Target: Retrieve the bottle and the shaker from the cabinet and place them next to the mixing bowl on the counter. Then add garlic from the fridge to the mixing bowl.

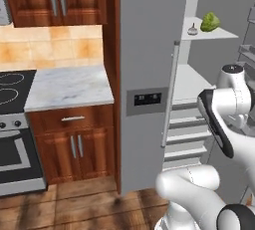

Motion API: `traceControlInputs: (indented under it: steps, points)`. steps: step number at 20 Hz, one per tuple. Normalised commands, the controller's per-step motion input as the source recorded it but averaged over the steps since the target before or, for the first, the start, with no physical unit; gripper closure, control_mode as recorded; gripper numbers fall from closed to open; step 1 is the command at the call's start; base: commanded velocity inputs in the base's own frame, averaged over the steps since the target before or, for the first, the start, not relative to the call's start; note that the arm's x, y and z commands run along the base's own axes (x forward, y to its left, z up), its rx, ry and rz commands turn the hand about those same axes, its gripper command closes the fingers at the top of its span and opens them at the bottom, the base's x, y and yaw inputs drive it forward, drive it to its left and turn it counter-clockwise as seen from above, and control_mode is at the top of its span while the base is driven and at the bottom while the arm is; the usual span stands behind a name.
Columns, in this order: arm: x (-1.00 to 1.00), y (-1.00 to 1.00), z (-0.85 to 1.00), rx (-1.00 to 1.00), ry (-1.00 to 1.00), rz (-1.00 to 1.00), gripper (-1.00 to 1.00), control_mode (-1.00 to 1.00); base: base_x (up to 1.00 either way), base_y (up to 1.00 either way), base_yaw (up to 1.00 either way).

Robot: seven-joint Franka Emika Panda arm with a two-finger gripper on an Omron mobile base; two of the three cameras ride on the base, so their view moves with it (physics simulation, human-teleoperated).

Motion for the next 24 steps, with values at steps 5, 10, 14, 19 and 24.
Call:
traceControlInputs:
  steps: [5,10,14,19,24]
  points:
    - [0.0,0.0,0.0,0.0,0.0,0.0,-1.0,1.0,0.29,-0.2,-0.09]
    - [0.0,0.0,0.0,0.0,0.0,0.0,-1.0,1.0,0.52,-0.26,0.0]
    - [0.0,0.0,0.0,0.0,0.0,0.0,-1.0,1.0,0.61,-0.31,0.0]
    - [0.0,0.0,0.0,0.0,0.0,0.0,-1.0,1.0,0.27,-0.27,0.0]
    - [0.0,0.0,0.0,0.0,0.0,0.0,-1.0,1.0,0.23,-0.47,0.04]
